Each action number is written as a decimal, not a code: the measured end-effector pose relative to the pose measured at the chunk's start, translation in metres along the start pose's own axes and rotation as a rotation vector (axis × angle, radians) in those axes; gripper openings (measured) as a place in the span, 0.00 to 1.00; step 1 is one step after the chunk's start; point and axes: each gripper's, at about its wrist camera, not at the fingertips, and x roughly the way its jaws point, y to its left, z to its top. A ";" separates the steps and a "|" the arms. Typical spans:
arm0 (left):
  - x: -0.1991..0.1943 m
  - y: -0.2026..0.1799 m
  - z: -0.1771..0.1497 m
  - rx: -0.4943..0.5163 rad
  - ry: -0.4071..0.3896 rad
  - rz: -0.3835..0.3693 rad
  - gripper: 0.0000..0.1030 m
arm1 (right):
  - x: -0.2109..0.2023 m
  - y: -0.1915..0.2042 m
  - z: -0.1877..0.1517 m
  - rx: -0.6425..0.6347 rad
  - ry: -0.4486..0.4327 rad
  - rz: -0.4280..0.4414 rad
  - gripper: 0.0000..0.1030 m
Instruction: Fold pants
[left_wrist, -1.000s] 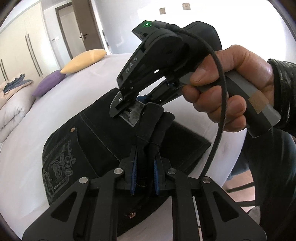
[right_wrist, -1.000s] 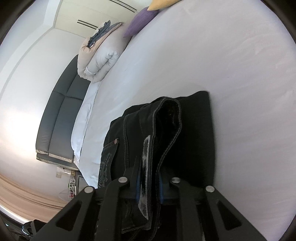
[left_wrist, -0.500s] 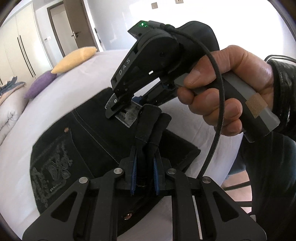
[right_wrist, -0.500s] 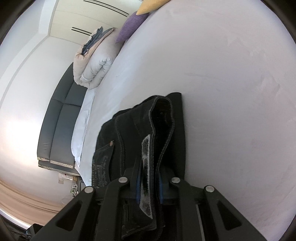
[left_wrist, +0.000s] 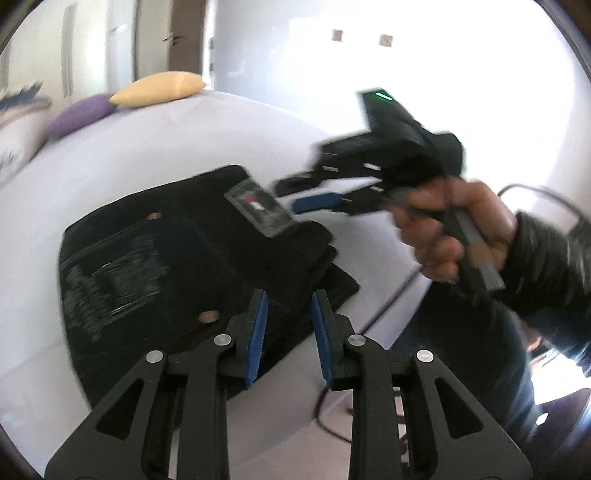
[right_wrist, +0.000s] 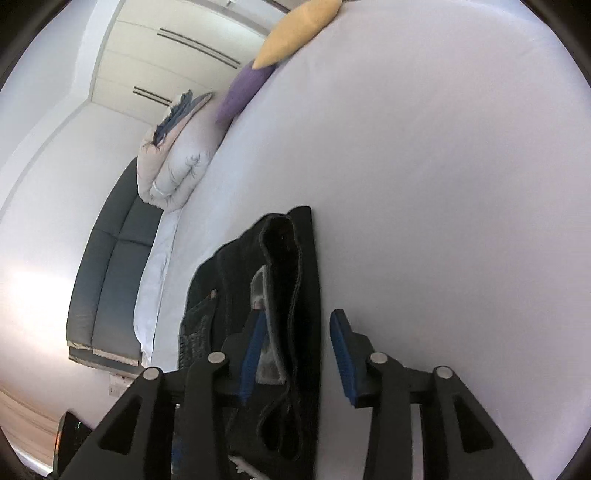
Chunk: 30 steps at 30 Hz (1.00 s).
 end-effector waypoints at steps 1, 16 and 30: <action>-0.002 0.010 0.002 -0.023 -0.005 0.008 0.23 | -0.005 0.006 -0.003 -0.009 0.000 0.025 0.20; 0.077 0.165 0.044 -0.220 0.124 0.209 0.22 | 0.030 0.015 -0.042 -0.068 0.115 -0.022 0.00; 0.060 0.118 0.008 -0.194 0.098 0.209 0.22 | 0.012 0.030 -0.063 -0.106 0.049 -0.106 0.00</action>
